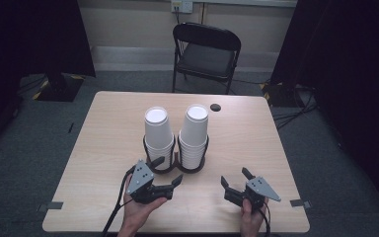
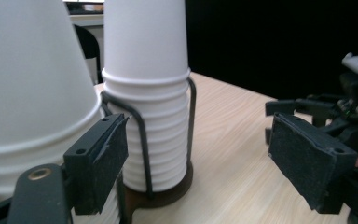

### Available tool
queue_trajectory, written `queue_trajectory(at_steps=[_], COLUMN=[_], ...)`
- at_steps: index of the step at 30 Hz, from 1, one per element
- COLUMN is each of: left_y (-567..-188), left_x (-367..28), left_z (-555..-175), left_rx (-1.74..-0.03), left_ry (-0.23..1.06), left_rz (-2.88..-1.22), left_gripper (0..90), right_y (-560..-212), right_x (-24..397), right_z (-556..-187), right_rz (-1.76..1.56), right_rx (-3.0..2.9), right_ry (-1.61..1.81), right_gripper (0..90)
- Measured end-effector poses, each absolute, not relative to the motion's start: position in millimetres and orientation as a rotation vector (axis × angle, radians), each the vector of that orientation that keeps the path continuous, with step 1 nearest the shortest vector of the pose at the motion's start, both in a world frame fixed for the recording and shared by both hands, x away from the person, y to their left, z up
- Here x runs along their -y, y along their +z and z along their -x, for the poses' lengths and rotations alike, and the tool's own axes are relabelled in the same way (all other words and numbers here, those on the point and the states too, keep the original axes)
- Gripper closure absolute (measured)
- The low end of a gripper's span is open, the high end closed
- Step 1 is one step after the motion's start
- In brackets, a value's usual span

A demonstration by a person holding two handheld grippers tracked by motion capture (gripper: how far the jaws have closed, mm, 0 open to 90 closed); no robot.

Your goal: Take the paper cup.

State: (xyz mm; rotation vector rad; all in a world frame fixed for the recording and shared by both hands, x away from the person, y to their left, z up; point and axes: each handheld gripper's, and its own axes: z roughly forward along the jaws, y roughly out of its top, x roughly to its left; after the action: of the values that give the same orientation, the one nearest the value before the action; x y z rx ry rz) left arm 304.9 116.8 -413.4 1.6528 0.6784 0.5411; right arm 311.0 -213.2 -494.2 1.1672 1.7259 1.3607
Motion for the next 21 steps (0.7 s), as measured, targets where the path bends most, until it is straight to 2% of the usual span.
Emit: queue_trajectory(at_steps=[21], left_y=[-371], left_x=[-96], left_z=[-328], left_rx=[-0.633], left_ry=[0.595], left_rz=[-1.659], left_gripper=[20.9], right_y=[-494], right_x=[213], right_z=[-311], right_rz=[-1.165], right_rx=[-1.731], right_ry=[1.366], right_gripper=[14.1])
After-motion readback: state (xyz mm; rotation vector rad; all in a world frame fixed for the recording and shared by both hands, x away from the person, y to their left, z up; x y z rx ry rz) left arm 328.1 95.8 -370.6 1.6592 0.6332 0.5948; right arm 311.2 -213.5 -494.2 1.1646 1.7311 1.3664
